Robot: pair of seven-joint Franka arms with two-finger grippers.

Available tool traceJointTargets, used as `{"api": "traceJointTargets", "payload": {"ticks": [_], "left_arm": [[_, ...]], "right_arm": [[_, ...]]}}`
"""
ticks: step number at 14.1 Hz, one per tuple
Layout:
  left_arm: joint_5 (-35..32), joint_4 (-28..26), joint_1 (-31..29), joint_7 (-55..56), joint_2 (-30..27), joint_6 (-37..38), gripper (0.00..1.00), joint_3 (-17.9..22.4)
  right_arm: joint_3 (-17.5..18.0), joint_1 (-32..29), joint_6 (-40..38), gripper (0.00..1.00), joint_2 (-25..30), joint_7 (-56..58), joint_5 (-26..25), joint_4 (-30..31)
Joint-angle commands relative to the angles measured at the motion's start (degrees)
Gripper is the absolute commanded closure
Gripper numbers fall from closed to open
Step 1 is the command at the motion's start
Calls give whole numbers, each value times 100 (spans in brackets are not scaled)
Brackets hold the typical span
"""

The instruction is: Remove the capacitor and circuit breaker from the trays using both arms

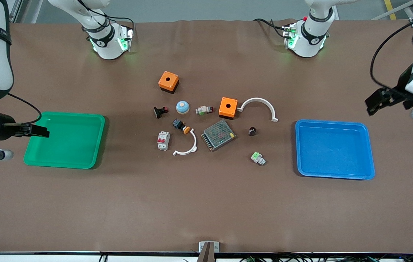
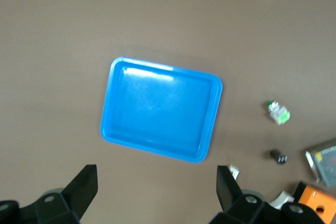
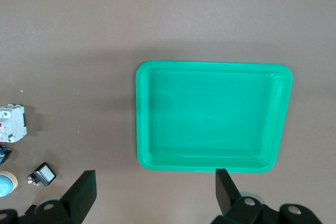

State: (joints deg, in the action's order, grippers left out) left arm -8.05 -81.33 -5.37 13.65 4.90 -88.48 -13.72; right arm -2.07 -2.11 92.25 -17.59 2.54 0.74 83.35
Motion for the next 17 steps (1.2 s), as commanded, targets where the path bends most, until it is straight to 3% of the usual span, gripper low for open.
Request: {"api": "traceJointTargets", "payload": {"ticks": [1, 7, 17], "left_arm": [[198, -505, 649, -354, -471, 67, 0, 868], [444, -867, 528, -592, -859, -29, 0, 792], [734, -893, 546, -592, -903, -3, 0, 590]], "right_arm": [[93, -62, -102, 0, -8, 27, -83, -196], [128, 246, -137, 0, 88, -17, 5, -48], [102, 149, -67, 0, 1792, -8, -21, 1428]]}}
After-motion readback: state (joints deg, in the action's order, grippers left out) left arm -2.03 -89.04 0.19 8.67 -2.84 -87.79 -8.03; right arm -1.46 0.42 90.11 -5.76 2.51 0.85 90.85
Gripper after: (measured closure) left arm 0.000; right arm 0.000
